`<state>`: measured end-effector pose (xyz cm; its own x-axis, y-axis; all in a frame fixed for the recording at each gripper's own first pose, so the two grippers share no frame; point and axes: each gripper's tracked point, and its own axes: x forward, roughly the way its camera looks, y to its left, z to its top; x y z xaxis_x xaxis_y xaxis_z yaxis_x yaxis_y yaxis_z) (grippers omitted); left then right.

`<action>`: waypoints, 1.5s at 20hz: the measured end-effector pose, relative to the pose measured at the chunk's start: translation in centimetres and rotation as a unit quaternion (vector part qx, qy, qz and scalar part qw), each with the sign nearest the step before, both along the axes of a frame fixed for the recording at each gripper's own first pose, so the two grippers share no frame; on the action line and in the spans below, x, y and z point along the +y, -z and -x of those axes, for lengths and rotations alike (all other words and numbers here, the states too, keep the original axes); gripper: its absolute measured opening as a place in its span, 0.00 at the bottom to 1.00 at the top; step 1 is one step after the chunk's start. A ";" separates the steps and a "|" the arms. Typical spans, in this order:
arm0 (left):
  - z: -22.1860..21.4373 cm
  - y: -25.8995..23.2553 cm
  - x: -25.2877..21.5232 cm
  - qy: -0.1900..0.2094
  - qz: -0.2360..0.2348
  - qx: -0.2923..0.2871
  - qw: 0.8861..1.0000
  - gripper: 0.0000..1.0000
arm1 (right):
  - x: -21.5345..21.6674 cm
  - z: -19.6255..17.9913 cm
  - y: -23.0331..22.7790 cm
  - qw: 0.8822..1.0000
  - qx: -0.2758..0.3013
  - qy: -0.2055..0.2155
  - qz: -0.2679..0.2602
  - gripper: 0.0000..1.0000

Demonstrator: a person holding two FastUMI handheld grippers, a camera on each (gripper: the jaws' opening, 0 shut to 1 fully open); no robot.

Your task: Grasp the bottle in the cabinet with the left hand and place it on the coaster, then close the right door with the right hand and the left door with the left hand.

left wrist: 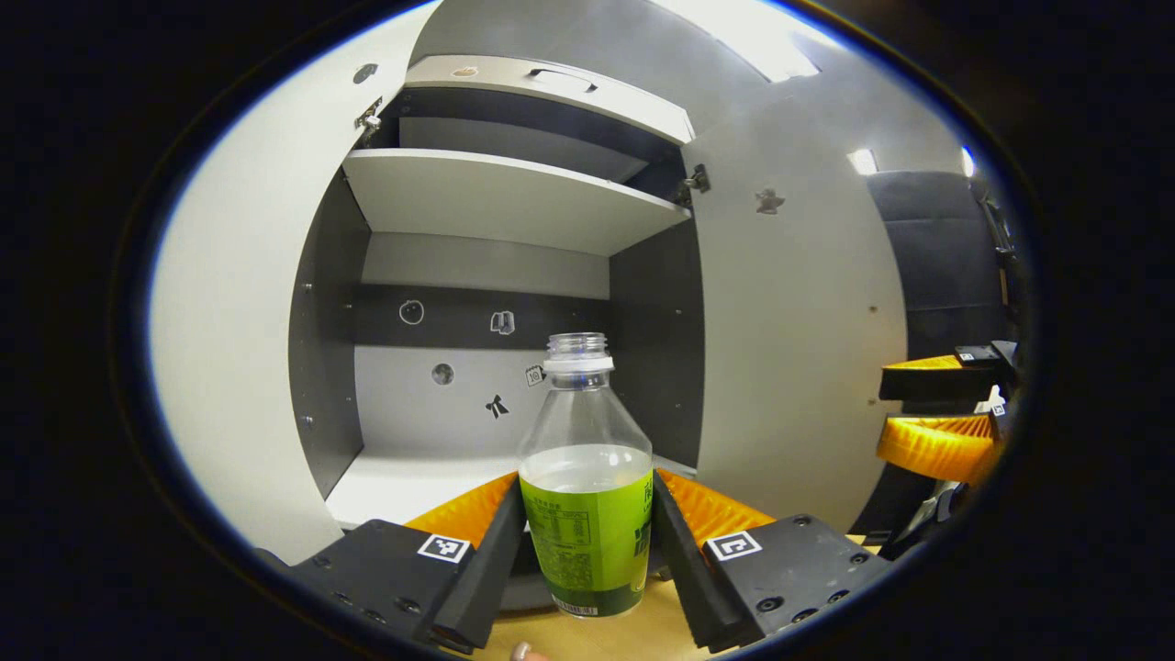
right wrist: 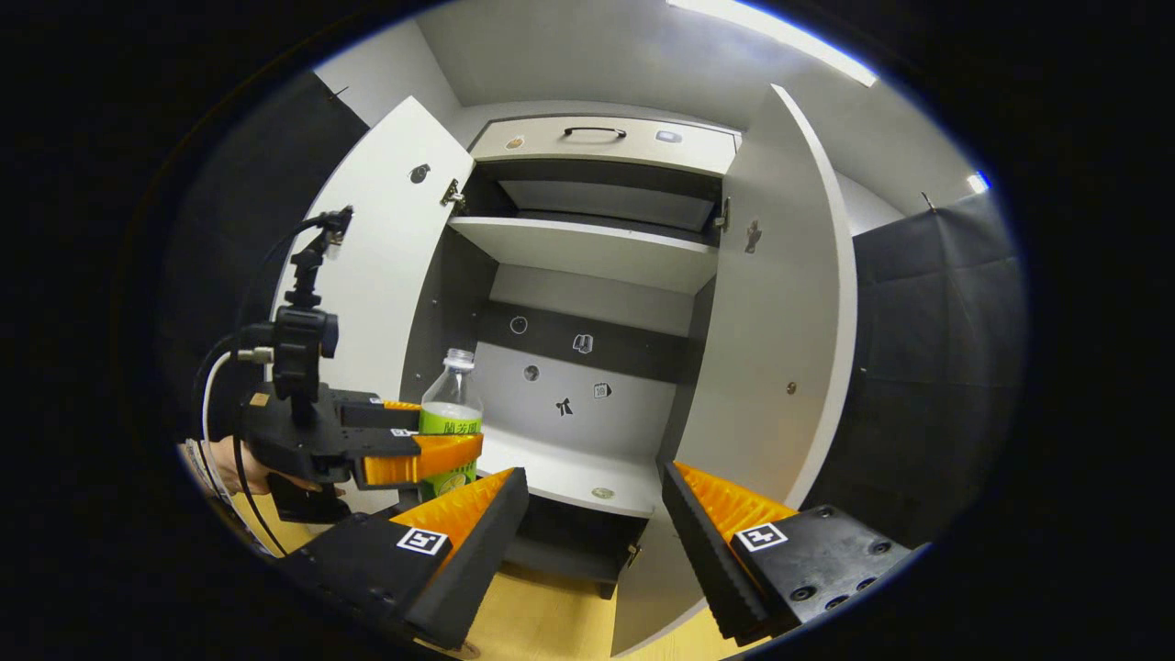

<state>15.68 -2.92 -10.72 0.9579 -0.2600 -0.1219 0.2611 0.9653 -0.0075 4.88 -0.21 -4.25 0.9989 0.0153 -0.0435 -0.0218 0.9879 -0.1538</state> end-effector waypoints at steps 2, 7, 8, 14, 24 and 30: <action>2.4 1.0 -0.6 0.010 0.007 0.005 1.000 0.78 | -0.1 1.5 -0.2 1.000 0.001 0.014 0.006 0.98; 7.3 4.1 -2.5 0.029 0.039 0.001 0.999 0.78 | -0.4 3.7 -0.5 0.999 -0.011 0.034 0.041 0.98; 8.0 5.2 -2.8 0.031 0.042 0.002 0.999 0.78 | -0.8 3.8 -0.3 0.998 -0.010 0.041 0.047 0.98; 12.8 12.4 -5.0 0.034 0.050 0.017 0.998 0.79 | -0.6 2.4 1.6 0.999 0.004 0.032 0.034 0.98; 16.4 23.7 -6.1 0.008 0.006 0.031 0.999 0.79 | 0.8 1.9 6.9 0.999 0.018 -0.032 0.031 0.98; 16.4 27.1 -6.5 -0.005 0.000 0.028 1.000 0.79 | -0.3 2.7 10.7 0.997 0.050 -0.049 0.035 0.98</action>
<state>-0.72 -9.46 -37.83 0.9521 -0.2504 -0.1757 0.2505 0.9679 -0.0222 2.19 -0.54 -14.95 0.9834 0.1058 -0.1472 -0.1362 0.9670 -0.2151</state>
